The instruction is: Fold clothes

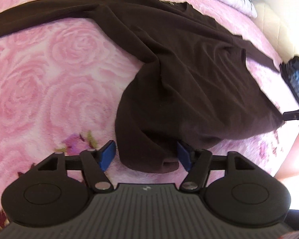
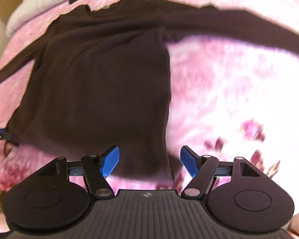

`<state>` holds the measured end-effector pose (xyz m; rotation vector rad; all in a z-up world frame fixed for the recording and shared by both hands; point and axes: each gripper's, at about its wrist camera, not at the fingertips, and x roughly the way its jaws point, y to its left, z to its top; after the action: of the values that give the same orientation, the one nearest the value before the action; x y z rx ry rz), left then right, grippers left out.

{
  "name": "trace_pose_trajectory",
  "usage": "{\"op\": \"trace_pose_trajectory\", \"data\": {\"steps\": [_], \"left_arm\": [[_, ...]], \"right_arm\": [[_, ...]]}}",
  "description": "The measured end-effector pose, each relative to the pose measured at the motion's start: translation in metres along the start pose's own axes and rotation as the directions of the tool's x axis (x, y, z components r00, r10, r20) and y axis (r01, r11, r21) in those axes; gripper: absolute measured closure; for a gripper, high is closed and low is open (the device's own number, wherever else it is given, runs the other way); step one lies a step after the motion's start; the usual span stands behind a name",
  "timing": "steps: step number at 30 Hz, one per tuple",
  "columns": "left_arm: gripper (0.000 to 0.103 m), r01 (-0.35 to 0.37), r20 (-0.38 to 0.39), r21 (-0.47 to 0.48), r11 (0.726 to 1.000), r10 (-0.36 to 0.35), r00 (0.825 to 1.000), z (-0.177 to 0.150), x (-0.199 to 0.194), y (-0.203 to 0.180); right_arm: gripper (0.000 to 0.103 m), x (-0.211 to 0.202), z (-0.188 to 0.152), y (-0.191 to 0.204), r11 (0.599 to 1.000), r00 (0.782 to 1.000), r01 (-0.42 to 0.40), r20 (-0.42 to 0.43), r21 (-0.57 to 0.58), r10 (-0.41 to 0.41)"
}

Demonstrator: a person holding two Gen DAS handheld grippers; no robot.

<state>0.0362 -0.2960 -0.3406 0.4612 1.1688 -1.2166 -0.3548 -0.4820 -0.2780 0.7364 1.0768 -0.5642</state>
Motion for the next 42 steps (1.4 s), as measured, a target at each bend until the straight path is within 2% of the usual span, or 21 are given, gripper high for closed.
{"op": "trace_pose_trajectory", "data": {"steps": [2, 4, 5, 7, 11, 13, 14, 15, 18, 20, 23, 25, 30, 32, 33, 34, 35, 38, 39, 41, 42], "left_arm": [[0.054, -0.018, -0.001, 0.017, 1.000, 0.018, 1.000, -0.001, 0.004, -0.004], [0.056, -0.035, -0.002, 0.034, 0.999, 0.036, 0.999, -0.003, 0.008, -0.007], [0.058, -0.044, -0.002, 0.042, 0.998, 0.044, 0.999, -0.003, 0.011, -0.009], [0.073, -0.048, -0.007, 0.062, 0.997, 0.049, 0.999, -0.003, 0.014, -0.013], [0.089, -0.037, -0.030, 0.097, 0.995, 0.040, 0.999, 0.002, 0.019, -0.022], [0.092, -0.022, -0.046, 0.090, 0.996, 0.026, 0.999, 0.006, 0.015, -0.024], [0.093, -0.015, -0.056, 0.086, 0.996, 0.019, 0.998, 0.007, 0.011, -0.025], [0.093, -0.007, -0.075, 0.087, 0.996, 0.014, 0.997, 0.009, 0.005, -0.026], [0.094, 0.034, -0.141, 0.081, 0.996, -0.022, 0.990, 0.010, -0.019, -0.031], [0.094, 0.092, -0.198, 0.031, 0.995, -0.084, 0.977, 0.008, -0.031, -0.031], [0.093, 0.164, -0.277, -0.036, 0.986, -0.167, 0.946, 0.000, -0.036, -0.030], [0.089, 0.129, -0.304, -0.052, 0.990, -0.138, 0.943, -0.010, -0.030, -0.029], [0.085, 0.065, -0.300, -0.100, 0.993, -0.093, 0.949, -0.032, -0.018, -0.023], [0.074, 0.057, -0.274, -0.082, 0.995, -0.077, 0.959, -0.038, -0.020, -0.024], [0.057, 0.052, -0.260, -0.074, 0.996, -0.070, 0.963, -0.042, -0.020, -0.025], [0.047, 0.047, -0.246, -0.065, 0.997, -0.062, 0.967, -0.045, -0.021, -0.026], [0.047, 0.043, -0.233, -0.055, 0.998, -0.055, 0.971, -0.049, -0.022, -0.027], [0.049, 0.041, -0.224, 0.004, 0.999, -0.040, 0.974, -0.055, -0.015, -0.034], [0.057, 0.045, -0.218, 0.012, 0.999, -0.041, 0.975, -0.057, -0.012, -0.036], [0.075, 0.073, -0.220, -0.001, 0.997, -0.072, 0.973, -0.055, -0.012, -0.036], [0.093, 0.088, -0.221, -0.008, 0.996, -0.087, 0.971, -0.054, -0.013, -0.036]], "right_arm": [[0.032, 0.007, -0.016, -0.007, 0.998, 0.999, -0.042, -0.013, -0.052, 0.041], [0.032, 0.012, -0.029, -0.009, 0.989, 0.999, -0.033, -0.007, -0.144, 0.033], [0.032, 0.012, -0.035, -0.008, 0.977, 1.000, -0.016, 0.010, -0.212, 0.018], [0.032, 0.014, -0.041, -0.006, 0.946, 0.999, -0.004, 0.041, -0.325, 0.018], [0.037, 0.022, -0.045, -0.003, 0.871, 0.996, -0.023, 0.066, -0.490, 0.063], [0.058, 0.027, -0.042, -0.002, 0.859, 0.994, -0.066, 0.040, -0.507, 0.101], [0.082, 0.028, -0.038, -0.005, 0.861, 0.993, -0.095, 0.014, -0.499, 0.118], [0.090, 0.028, -0.033, -0.007, 0.865, 0.991, -0.122, -0.012, -0.486, 0.133], [0.094, 0.014, -0.022, -0.021, 0.898, 0.968, -0.250, -0.109, -0.363, 0.225], [0.095, -0.001, -0.018, -0.031, 0.895, 0.931, -0.350, -0.209, -0.277, 0.299], [0.095, -0.016, -0.017, -0.039, 0.879, 0.889, -0.410, -0.325, -0.243, 0.324], [0.095, -0.021, -0.018, -0.045, 0.888, 0.893, -0.387, -0.339, -0.248, 0.295], [0.095, -0.012, -0.023, -0.052, 0.918, 0.899, -0.344, -0.351, -0.199, 0.261], [0.095, -0.008, -0.026, -0.050, 0.923, 0.900, -0.340, -0.347, -0.181, 0.263], [0.094, -0.007, -0.027, -0.051, 0.926, 0.901, -0.339, -0.339, -0.165, 0.269], [0.092, -0.004, -0.028, -0.053, 0.930, 0.904, -0.336, -0.328, -0.149, 0.274], [0.083, -0.003, -0.030, -0.055, 0.933, 0.907, -0.333, -0.317, -0.137, 0.277], [0.064, 0.002, -0.039, -0.055, 0.931, 0.911, -0.337, -0.298, -0.139, 0.285], [0.057, 0.003, -0.042, -0.054, 0.928, 0.912, -0.342, -0.291, -0.150, 0.289], [0.056, 0.003, -0.046, -0.049, 0.923, 0.917, -0.343, -0.278, -0.175, 0.288], [0.056, 0.004, -0.048, -0.047, 0.921, 0.919, -0.342, -0.272, -0.187, 0.286]]}}
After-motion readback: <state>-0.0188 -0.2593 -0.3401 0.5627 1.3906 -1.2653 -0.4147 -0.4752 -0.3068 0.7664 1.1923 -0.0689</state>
